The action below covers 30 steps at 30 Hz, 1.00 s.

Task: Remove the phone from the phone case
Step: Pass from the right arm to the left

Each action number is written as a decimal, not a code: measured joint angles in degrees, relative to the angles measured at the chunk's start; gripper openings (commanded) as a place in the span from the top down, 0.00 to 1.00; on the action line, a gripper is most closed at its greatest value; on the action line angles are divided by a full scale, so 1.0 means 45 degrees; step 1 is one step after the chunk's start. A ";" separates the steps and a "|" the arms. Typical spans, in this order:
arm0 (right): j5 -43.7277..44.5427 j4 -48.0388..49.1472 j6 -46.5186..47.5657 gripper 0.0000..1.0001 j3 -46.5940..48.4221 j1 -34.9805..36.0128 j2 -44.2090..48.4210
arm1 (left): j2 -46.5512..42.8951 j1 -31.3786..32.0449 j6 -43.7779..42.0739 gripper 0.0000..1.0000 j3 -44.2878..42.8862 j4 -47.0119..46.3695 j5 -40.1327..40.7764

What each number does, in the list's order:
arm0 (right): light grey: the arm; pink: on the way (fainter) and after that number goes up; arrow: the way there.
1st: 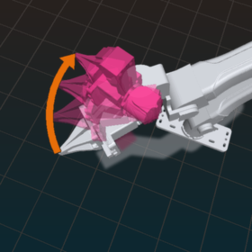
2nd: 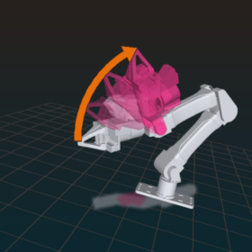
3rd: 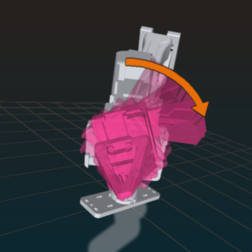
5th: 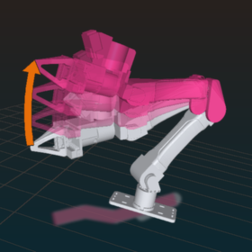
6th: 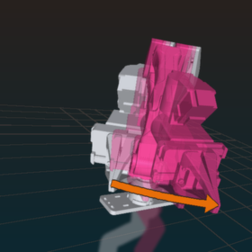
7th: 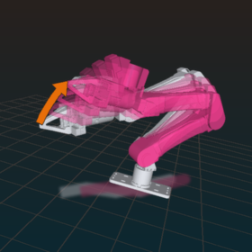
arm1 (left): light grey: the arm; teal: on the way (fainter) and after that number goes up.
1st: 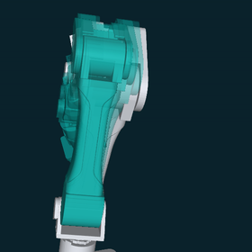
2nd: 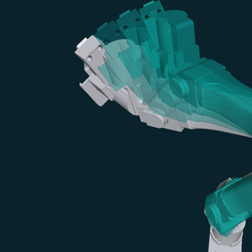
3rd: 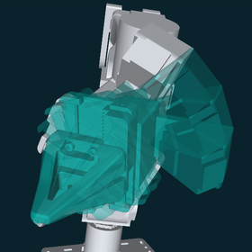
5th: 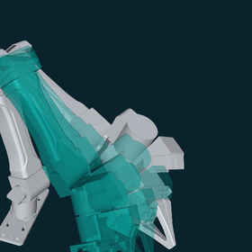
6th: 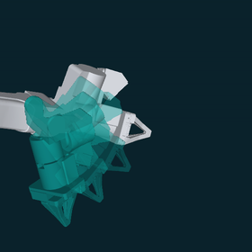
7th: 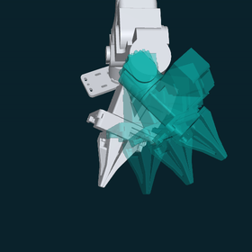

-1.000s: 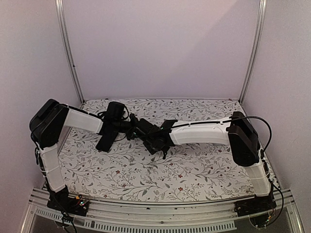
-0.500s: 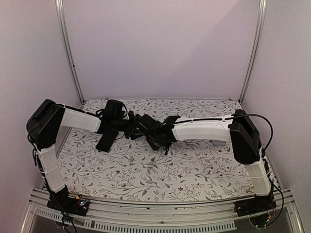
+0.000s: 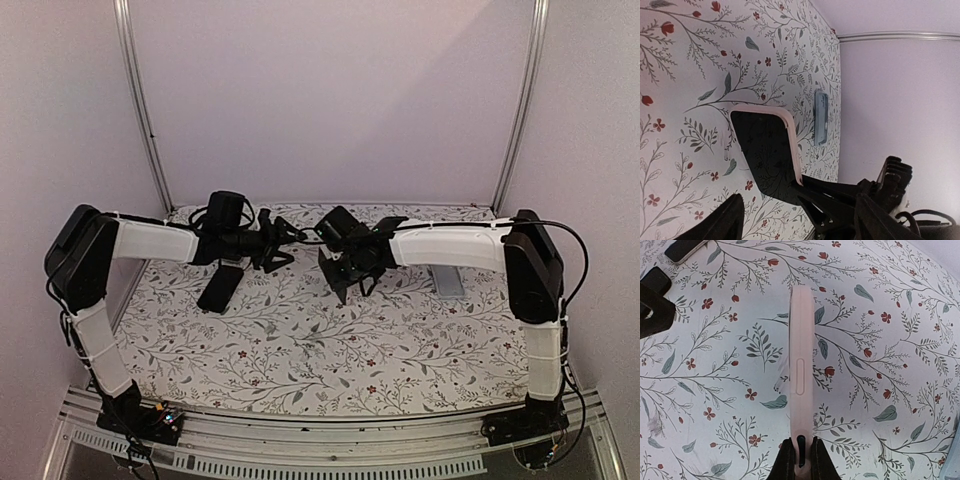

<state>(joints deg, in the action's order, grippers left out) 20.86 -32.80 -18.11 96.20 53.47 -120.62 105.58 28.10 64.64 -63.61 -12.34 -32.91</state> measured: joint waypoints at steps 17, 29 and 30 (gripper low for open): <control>-0.7927 0.4342 -0.2118 1.00 -0.3356 -0.2574 0.2861 | -0.0447 -0.0573 -0.0899 0.21 0.2361 -0.2089 -0.1428; -1.2298 0.7436 -0.4061 1.00 -0.4614 -0.3308 0.3453 | -0.0350 -0.0583 0.1209 0.22 0.3099 -0.7480 -0.3211; -1.2531 0.7664 -0.4197 1.00 -0.4677 -0.3317 0.3497 | -0.0311 -0.0583 0.1321 0.22 0.3099 -0.7728 -0.3264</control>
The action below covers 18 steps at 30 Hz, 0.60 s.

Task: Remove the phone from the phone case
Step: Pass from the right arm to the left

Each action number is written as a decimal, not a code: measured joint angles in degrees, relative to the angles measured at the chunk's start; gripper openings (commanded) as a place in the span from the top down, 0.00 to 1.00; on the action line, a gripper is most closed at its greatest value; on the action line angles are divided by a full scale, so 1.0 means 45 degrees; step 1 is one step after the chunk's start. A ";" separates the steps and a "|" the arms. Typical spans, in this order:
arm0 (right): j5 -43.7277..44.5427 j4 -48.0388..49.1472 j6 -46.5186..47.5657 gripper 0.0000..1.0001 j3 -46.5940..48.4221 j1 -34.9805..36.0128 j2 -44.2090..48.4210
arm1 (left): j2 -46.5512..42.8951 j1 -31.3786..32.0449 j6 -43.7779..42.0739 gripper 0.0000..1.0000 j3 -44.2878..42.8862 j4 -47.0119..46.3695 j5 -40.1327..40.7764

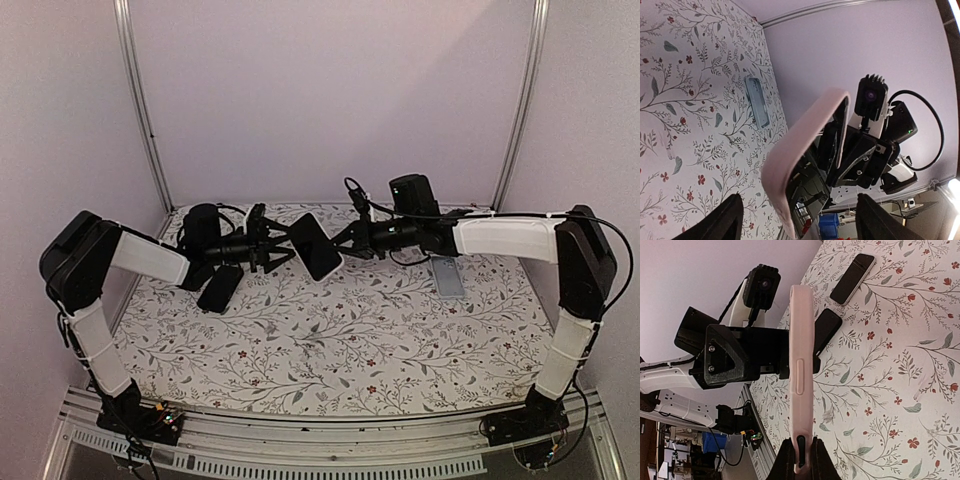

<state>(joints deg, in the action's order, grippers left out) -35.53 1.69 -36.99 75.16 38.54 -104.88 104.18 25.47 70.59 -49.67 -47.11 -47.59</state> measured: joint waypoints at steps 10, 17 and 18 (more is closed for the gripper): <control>-0.1651 0.1418 -0.1171 1.00 -0.0335 -0.0083 0.0136 | 0.0355 0.0058 0.1593 0.53 -0.0005 -0.2642 -0.0481; -0.2089 0.1753 -0.1549 0.93 -0.0398 -0.0219 0.0136 | 0.0442 0.0151 0.2103 0.90 -0.0039 -0.3254 -0.0602; -0.2108 0.1807 -0.1617 0.91 -0.0398 -0.0228 0.0136 | 0.0481 0.0160 0.2123 0.95 -0.0049 -0.3288 -0.0597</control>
<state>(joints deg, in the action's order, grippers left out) -45.01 9.82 -44.27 73.36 37.52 -104.27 106.34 26.20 80.14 -49.89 -61.91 -50.28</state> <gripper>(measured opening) 0.087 0.184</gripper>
